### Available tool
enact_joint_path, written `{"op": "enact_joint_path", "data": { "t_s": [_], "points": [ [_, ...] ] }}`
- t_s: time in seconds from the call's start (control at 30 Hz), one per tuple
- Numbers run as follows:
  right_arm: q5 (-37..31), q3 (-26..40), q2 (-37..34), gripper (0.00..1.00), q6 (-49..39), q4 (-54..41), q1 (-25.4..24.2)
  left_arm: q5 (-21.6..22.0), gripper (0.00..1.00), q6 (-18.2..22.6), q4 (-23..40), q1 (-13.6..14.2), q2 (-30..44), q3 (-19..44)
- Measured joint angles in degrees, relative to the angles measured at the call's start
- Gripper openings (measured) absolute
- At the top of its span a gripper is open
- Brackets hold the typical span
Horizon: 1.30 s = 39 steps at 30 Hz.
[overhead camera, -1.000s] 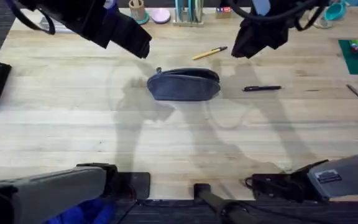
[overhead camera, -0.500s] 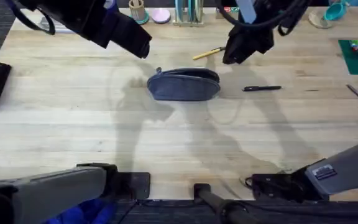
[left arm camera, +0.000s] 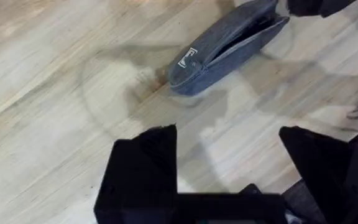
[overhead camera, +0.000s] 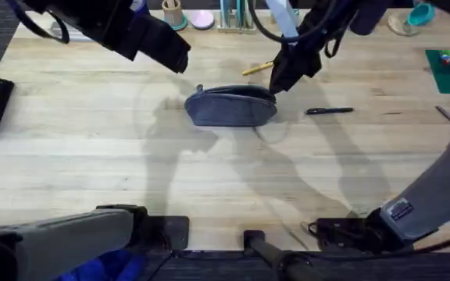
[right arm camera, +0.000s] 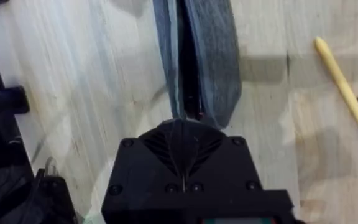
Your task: Unzip the bag, pick up the pens from the table one at a time and place them inside, then zip the bag closed.
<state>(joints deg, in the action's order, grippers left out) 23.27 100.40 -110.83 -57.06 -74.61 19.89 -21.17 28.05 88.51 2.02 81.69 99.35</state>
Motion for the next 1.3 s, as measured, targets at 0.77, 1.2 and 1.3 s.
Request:
{"op": "enact_joint_path", "data": {
  "t_s": [0.77, 1.2, 1.3],
  "points": [
    [0.3, 0.0, -5.6, 0.03, 0.0, 4.8, 1.9, 0.0, 0.995, 0.0, 0.0, 0.0, 0.0, 0.0],
    [0.3, 0.0, -9.4, 0.03, 0.2, 5.6, 4.8, 0.0, 0.995, 0.0, 0.0, 0.0, 0.0, 0.0],
    [0.3, 0.0, -9.4, 0.03, 0.2, 5.6, 5.0, 0.0, 0.995, 0.0, 0.0, 0.0, 0.0, 0.0]
  ]
}}
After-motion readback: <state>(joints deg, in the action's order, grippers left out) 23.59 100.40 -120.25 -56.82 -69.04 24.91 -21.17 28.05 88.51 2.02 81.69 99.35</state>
